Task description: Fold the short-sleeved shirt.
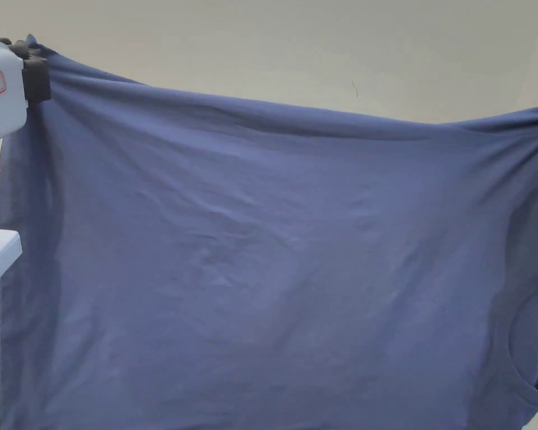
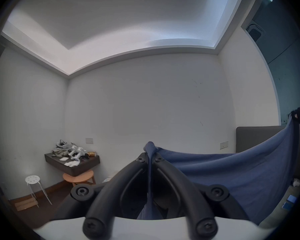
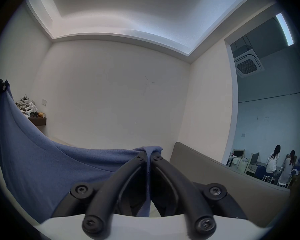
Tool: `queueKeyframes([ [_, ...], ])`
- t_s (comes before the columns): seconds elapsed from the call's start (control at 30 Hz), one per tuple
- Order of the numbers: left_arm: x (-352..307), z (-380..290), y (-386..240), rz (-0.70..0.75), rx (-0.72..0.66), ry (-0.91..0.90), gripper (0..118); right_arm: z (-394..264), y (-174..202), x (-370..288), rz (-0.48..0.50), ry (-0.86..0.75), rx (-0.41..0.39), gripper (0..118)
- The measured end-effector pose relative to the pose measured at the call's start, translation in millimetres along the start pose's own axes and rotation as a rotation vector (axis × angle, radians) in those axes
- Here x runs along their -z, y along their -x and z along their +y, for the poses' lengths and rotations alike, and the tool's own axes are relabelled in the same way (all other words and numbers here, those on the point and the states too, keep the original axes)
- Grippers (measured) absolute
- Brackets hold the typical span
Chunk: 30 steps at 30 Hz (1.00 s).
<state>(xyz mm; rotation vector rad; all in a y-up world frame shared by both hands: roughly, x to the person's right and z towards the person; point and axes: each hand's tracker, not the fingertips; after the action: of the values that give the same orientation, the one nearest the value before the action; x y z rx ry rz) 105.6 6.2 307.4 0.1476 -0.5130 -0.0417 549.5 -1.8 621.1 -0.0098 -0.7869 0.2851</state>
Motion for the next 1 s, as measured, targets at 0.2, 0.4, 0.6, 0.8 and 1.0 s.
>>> queueKeyframes([
  [0.2, 64.7, -8.2, -5.7, -0.008, -0.015, 0.062, 0, 11.7, 3.4, 58.0, -0.009, 0.004, 0.003, 5],
  [0.4, 125.5, -14.9, -17.1, 0.015, -0.025, 0.108, 0, 12.1, 16.0, 129.0, -0.022, -0.001, -0.065, 5],
  [0.6, 194.7, -18.8, -32.2, 0.031, -0.013, 0.155, 0, 9.8, 28.8, 199.2, -0.033, 0.016, -0.112, 5],
  [0.8, 244.9, -26.3, -47.5, 0.051, 0.012, 0.168, 0, 3.9, 42.3, 245.5, -0.047, 0.043, -0.107, 5],
  [1.0, 289.5, -51.3, -53.8, 0.065, 0.048, 0.203, 0, -17.8, 55.8, 280.3, -0.051, 0.069, -0.150, 5],
])
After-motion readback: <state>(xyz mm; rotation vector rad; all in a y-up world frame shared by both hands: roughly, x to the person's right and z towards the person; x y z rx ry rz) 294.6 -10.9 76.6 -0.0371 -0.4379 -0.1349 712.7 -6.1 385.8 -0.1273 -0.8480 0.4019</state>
